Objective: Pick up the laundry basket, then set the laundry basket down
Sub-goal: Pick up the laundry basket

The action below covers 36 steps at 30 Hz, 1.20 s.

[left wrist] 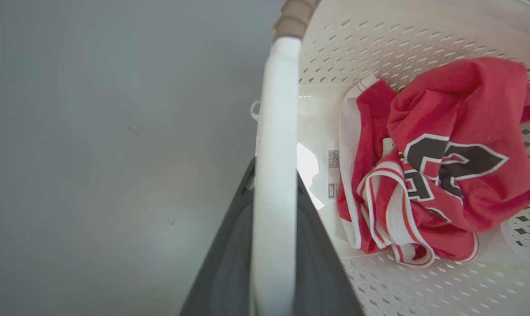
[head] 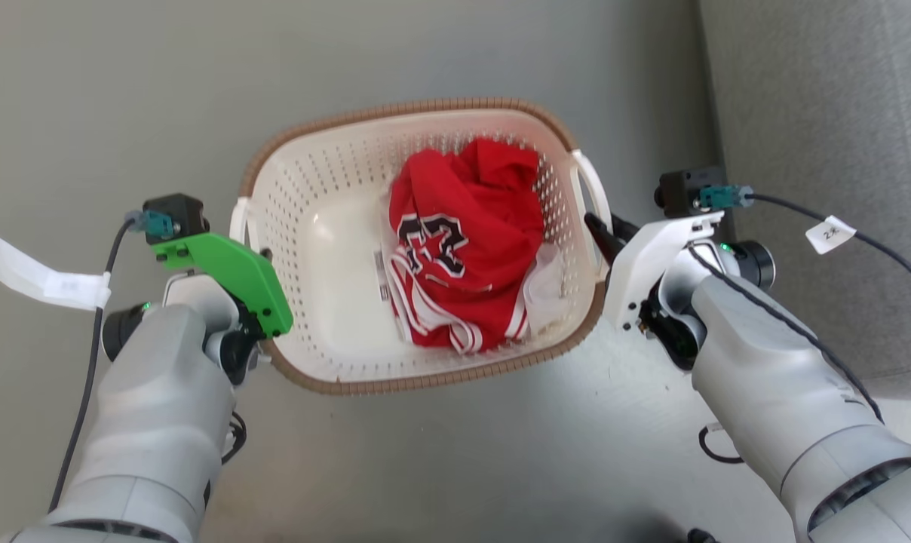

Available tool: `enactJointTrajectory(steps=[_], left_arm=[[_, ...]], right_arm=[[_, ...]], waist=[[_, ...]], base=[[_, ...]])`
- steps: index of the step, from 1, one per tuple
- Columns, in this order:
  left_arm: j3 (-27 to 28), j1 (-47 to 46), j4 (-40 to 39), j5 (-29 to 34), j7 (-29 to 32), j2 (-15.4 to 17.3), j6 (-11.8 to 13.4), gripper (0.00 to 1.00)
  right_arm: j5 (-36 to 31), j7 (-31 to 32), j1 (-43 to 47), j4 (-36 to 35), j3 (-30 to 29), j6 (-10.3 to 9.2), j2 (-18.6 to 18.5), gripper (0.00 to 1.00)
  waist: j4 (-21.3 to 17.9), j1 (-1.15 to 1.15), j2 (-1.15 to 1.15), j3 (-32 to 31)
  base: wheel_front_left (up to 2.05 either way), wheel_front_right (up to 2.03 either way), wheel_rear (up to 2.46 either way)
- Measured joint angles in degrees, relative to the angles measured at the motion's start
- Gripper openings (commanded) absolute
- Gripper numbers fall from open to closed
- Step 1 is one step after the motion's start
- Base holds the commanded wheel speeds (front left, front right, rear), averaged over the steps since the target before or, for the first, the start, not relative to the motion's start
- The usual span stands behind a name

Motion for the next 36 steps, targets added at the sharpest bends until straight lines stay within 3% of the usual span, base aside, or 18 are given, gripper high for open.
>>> enactJointTrajectory(steps=[36], left_arm=[[-3.66,12.85,1.69,-9.13,14.12,0.25,-0.08,0.0]], right_arm=[[10.73,11.58,11.82,-0.42,7.36,-0.02,-0.09,0.0]], waist=[[0.15,0.0,0.0,-26.03]], base=[[0.0,0.0,0.0]])
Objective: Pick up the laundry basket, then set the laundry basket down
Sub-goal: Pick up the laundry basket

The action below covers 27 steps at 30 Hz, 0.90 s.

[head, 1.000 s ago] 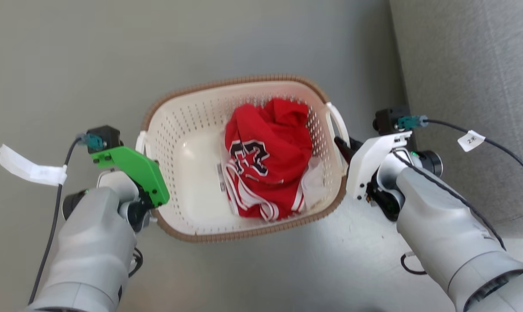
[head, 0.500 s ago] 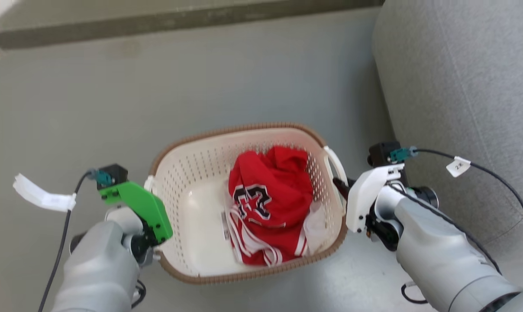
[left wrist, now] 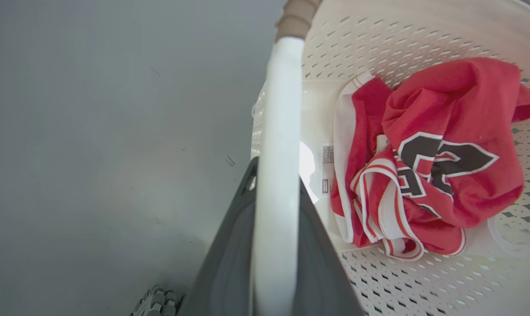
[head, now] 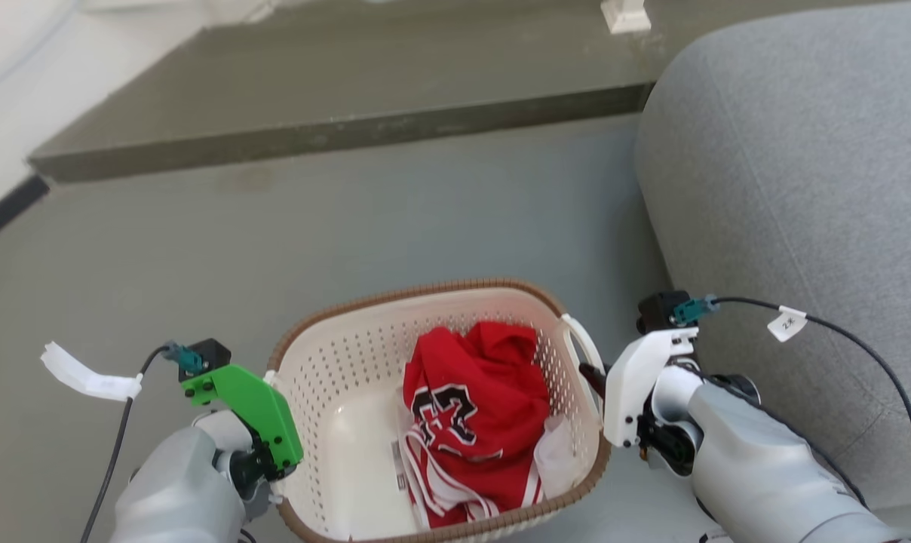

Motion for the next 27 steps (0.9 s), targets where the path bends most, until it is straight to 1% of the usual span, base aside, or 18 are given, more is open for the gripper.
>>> enactJointTrajectory(steps=[13,27], left_arm=[[-0.58,1.21,0.16,-1.14,3.45,0.27,0.0,0.0],[-1.76,2.47,0.16,-3.07,5.47,0.24,0.0,0.0]], right_arm=[[3.24,4.44,1.51,-0.02,1.07,-0.04,-0.18,0.0],[5.53,6.66,2.62,-0.67,2.23,-0.04,-1.1,0.0]], waist=[[-0.4,0.0,0.0,-5.65],[-0.59,0.0,0.0,-8.47]], base=[[0.0,0.0,0.0],[0.0,0.0,0.0]])
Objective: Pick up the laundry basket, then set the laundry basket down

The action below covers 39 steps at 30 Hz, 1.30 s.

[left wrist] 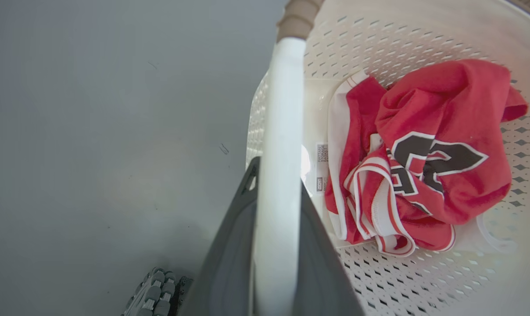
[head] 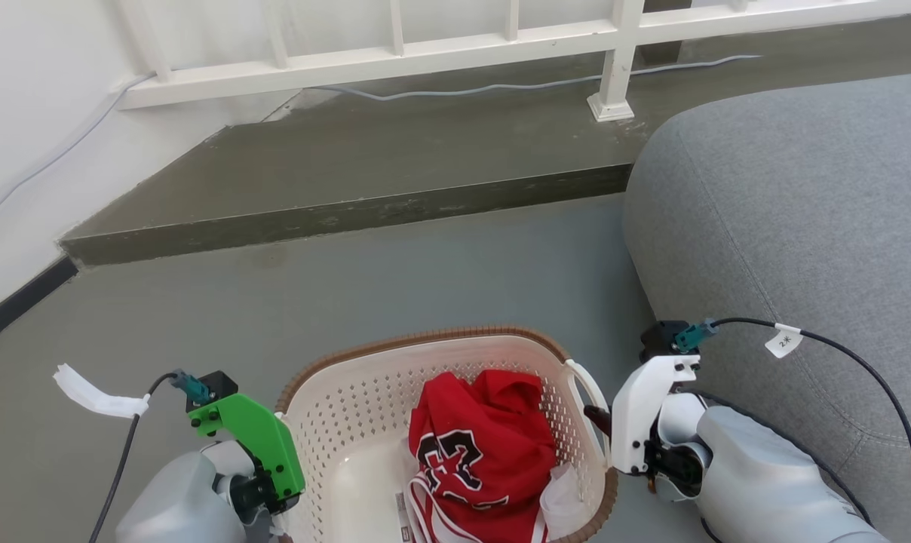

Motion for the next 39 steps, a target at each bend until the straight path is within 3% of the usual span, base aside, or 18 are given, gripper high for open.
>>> enactJointTrajectory(steps=[39], left_arm=[[-2.26,0.65,-0.12,-0.47,-0.18,0.0,0.1,0.0]], right_arm=[[4.13,1.27,0.66,-1.42,2.38,0.01,-1.26,0.0]], waist=[[0.75,0.0,0.0,-0.2]], base=[[0.0,0.0,0.0]])
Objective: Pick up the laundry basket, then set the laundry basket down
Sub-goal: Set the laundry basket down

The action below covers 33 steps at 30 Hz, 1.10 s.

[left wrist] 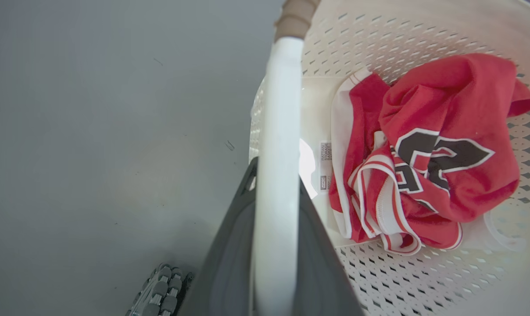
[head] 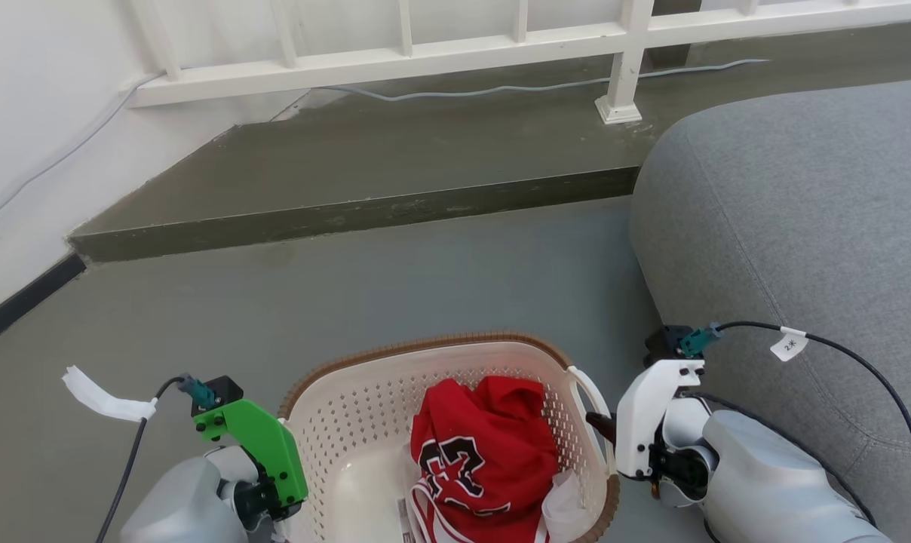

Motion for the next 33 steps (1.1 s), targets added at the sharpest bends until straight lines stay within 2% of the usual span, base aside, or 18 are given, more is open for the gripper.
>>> enactJointTrajectory(steps=[15,33], left_arm=[[-1.96,-1.7,-2.42,1.08,-3.42,0.03,1.07,0.0],[-3.74,-7.51,-5.8,1.71,-8.55,0.27,3.59,0.0]], right_arm=[[0.46,-1.05,-1.62,-1.12,0.64,-0.01,-1.04,0.0],[-0.37,-7.26,-8.33,-3.63,1.83,-0.13,-2.86,0.0]], waist=[[0.42,0.0,0.0,4.13],[0.89,0.0,0.0,16.01]], base=[[0.0,0.0,0.0],[0.0,0.0,0.0]])
